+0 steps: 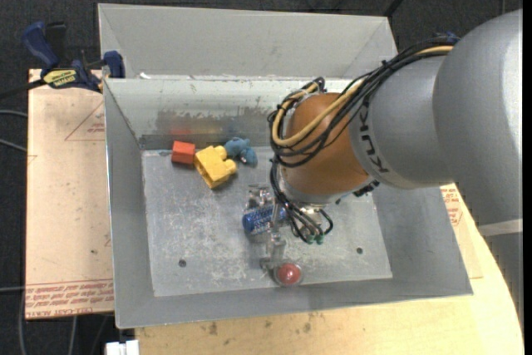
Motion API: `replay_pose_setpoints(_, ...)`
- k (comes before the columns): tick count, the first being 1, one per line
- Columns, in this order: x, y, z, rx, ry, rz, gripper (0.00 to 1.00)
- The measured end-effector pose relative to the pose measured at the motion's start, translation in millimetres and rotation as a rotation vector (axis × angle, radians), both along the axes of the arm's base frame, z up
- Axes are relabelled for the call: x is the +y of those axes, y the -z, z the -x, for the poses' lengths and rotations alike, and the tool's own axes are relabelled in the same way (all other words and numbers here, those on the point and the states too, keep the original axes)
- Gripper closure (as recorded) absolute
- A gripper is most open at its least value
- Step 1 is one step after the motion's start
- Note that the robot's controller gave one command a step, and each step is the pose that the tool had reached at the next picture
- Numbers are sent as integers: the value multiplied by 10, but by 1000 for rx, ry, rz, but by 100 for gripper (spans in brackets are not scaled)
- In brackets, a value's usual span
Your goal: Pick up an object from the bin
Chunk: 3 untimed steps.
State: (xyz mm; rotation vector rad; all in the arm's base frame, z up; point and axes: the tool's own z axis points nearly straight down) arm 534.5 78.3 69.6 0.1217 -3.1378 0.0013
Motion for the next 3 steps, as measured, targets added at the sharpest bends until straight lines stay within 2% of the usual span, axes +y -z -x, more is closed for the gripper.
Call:
replay_pose_setpoints(1,32,4,0,0,-4,-2,100)
replay_pose_setpoints(2,250,-976,126,-8,-2,-4,100)
replay_pose_setpoints(3,315,-1799,3,-10,-9,-3,100)
